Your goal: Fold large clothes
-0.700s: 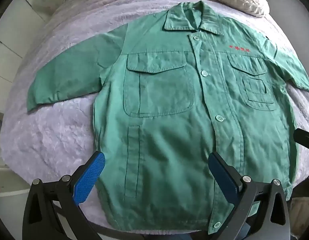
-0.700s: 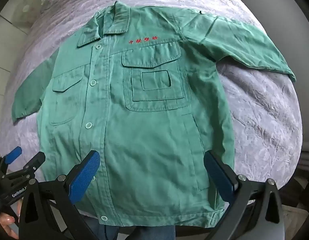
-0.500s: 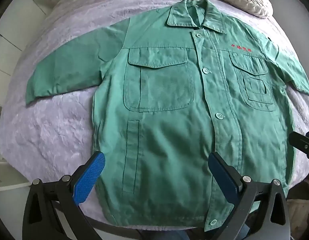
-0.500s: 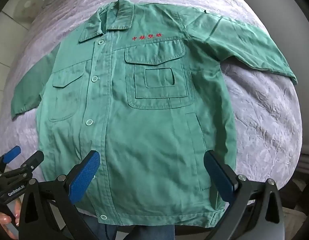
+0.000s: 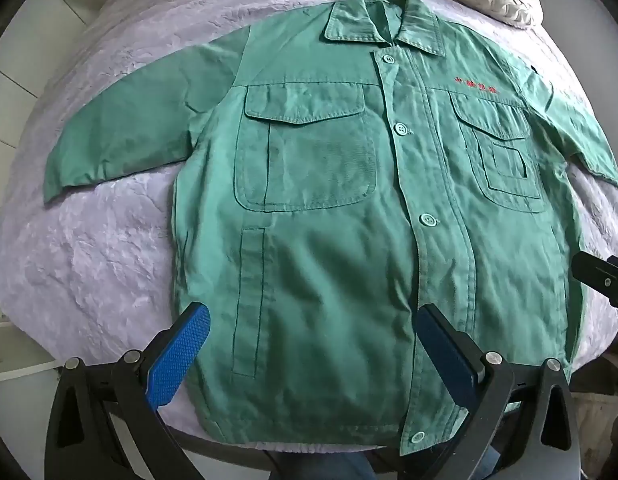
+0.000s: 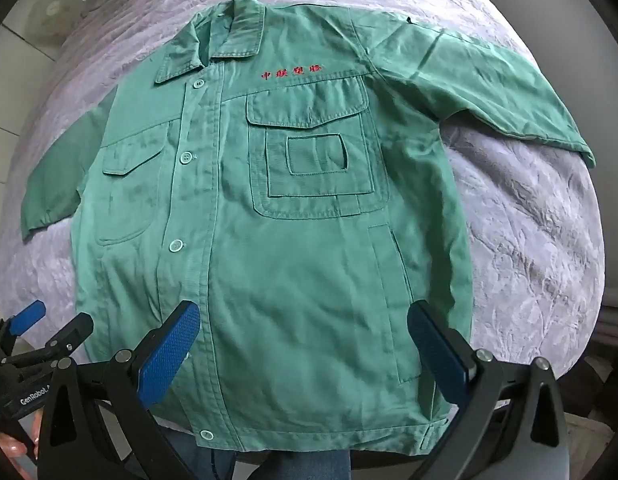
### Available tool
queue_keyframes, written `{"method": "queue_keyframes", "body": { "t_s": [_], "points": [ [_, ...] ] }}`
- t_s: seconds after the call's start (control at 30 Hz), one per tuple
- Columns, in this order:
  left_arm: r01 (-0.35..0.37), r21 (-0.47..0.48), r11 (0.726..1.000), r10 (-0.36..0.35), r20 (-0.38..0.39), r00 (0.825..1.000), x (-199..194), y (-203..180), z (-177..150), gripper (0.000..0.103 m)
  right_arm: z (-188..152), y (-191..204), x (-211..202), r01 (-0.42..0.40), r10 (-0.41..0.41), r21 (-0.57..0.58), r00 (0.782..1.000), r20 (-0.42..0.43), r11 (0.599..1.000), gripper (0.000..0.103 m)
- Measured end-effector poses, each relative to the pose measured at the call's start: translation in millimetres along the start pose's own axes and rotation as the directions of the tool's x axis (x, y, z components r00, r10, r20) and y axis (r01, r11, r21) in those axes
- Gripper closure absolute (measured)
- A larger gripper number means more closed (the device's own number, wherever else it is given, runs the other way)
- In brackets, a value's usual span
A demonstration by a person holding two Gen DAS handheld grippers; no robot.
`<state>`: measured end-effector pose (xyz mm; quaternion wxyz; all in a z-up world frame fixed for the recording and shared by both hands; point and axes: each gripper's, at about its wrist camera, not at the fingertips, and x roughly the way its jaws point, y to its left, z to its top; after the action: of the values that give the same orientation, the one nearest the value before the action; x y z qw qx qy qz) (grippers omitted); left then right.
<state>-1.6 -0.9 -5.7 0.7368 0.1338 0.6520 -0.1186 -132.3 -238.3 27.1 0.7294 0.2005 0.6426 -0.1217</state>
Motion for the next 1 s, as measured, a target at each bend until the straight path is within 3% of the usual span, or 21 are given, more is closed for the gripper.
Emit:
{"method": "queue_keyframes", "body": {
  "t_s": [1.0],
  "points": [
    [-0.001, -0.003, 1.000, 0.001, 0.007, 1.000, -1.4, 5.1, -4.8, 0.000, 0.8, 5.0, -1.7, 0.005, -0.005, -0.005, 1.000, -0.004, 1.000, 0.000]
  ]
}}
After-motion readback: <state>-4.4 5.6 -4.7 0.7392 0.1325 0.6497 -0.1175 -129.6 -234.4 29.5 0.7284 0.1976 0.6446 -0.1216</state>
